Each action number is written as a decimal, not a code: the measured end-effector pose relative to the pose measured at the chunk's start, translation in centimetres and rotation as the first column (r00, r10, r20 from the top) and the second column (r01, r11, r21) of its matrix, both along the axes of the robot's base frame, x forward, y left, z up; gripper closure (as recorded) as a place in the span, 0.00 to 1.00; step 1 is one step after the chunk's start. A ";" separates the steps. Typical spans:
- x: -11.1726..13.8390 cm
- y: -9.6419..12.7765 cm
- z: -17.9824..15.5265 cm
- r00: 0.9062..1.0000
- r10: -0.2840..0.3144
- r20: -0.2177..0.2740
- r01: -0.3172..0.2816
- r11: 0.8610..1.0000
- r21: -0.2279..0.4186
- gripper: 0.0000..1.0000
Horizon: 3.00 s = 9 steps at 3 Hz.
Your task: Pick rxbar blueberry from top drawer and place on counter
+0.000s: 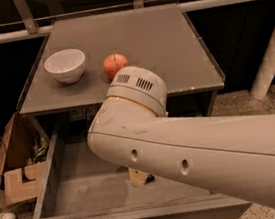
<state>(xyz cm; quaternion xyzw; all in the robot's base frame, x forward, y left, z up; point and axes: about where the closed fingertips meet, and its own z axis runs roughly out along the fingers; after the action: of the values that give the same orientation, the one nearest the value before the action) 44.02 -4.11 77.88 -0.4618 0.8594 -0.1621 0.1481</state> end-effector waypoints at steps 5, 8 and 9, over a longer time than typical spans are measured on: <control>1.7 1.5 -7.9 0.983 -0.073 -0.170 0.075 0.997 0.006 0.00; 2.7 1.0 -14.3 0.923 -0.220 -0.314 0.227 0.974 -0.016 0.00; 2.7 1.1 -14.5 0.919 -0.236 -0.315 0.244 0.970 -0.017 0.00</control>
Offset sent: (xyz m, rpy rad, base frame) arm 0.0035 0.0180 -0.0499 0.0097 0.0978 -0.0536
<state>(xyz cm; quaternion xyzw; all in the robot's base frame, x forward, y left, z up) 46.70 -3.01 63.33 -0.3712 0.9238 -0.0934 -0.0065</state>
